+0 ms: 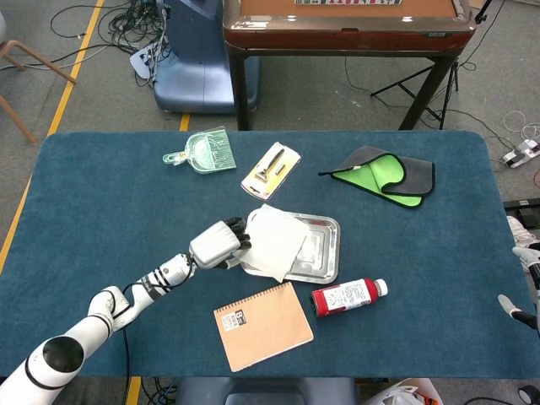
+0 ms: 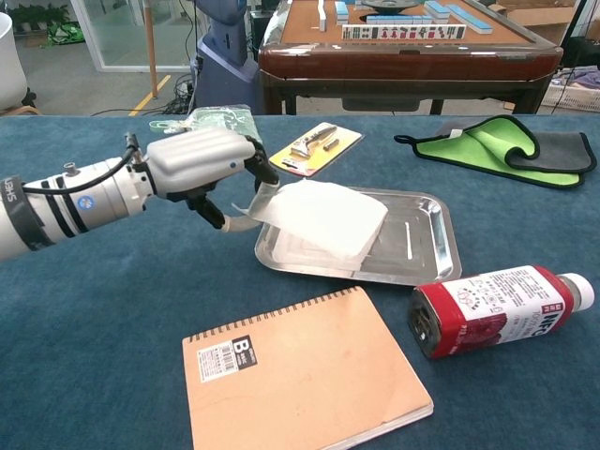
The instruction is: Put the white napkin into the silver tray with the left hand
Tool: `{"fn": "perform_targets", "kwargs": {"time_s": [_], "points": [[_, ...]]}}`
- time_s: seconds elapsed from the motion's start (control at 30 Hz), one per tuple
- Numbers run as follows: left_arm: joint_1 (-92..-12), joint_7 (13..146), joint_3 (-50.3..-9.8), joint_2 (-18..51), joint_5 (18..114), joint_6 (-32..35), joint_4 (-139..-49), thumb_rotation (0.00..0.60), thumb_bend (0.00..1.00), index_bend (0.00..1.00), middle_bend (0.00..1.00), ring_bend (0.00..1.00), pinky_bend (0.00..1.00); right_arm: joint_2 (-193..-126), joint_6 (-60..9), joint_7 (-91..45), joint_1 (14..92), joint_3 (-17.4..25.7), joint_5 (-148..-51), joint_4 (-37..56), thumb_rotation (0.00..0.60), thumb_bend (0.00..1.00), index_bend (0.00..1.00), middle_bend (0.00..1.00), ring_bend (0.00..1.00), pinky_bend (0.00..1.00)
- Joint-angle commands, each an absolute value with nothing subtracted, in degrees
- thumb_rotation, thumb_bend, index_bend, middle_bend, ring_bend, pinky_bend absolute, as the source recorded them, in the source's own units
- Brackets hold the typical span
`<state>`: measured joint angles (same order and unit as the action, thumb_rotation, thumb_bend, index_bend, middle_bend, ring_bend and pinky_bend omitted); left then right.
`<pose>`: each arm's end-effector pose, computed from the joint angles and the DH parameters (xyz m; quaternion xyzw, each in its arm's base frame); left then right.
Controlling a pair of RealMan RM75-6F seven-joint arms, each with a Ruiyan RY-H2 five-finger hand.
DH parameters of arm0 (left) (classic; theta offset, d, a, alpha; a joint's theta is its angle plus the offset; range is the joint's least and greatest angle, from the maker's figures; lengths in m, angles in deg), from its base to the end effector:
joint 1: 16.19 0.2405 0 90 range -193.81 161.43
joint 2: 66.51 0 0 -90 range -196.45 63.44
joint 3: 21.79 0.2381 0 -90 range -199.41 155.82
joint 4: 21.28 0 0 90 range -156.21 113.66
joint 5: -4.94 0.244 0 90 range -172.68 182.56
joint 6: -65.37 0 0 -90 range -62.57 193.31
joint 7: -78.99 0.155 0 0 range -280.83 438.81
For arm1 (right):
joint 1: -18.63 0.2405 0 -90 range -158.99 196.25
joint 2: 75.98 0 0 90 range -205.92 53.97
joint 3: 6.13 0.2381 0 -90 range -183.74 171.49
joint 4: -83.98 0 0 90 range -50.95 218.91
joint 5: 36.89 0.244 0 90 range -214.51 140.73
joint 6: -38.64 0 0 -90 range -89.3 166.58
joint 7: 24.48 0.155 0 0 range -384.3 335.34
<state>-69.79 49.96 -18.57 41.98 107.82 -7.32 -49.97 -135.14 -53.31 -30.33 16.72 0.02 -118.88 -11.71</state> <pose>-0.1269 0.3989 -0.0777 -0.8250 -0.1592 -0.4816 0.2491 -0.3221 -0.1676 0.1709 0.5402 -0.3432 0.3510 0.6836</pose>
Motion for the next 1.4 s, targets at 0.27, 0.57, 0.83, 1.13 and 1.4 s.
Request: {"fn": "perform_targets", "kwargs": {"time_s": [0.27, 0.57, 0.83, 1.13, 1.4], "points": [[-71.95, 54.8, -13.61, 42.42, 113.23, -13.46, -43.38, 0.6, 0.34, 0.49, 0.47, 0.38, 0.24, -135.31, -53.45, -30.49, 16.63, 0.01, -119.09, -11.82, 0.6, 0.08, 0.24, 0.26, 0.19, 0.19], [-73.32, 54.92, -10.44, 44.16, 116.08, -18.94, -37.07, 0.6, 0.34, 0.48, 0.44, 0.35, 0.23, -135.08, -53.87, -30.58, 16.32, 0.04, -119.12, -12.06, 0.6, 0.08, 0.24, 0.26, 0.19, 0.19], [-74.29, 53.87, -8.99, 45.29, 116.33, -19.63, -33.9, 0.6, 0.27, 0.41, 0.39, 0.32, 0.23, -135.16, -54.04, -30.46, 16.18, 0.09, -119.15, -12.0, 0.6, 0.08, 0.24, 0.26, 0.19, 0.19], [-74.8, 53.28, -8.87, 45.68, 114.6, -15.99, -32.12, 0.6, 0.25, 0.39, 0.37, 0.31, 0.22, -135.35, -54.34, -30.45, 15.92, 0.05, -119.23, -11.96, 0.6, 0.08, 0.24, 0.26, 0.19, 0.19], [-74.87, 55.89, -9.05, 45.4, 112.83, -10.61, -32.3, 0.6, 0.25, 0.38, 0.34, 0.28, 0.2, -135.36, -54.48, -30.45, 15.74, 0.07, -119.16, -11.95, 0.6, 0.08, 0.24, 0.26, 0.19, 0.19]]}}
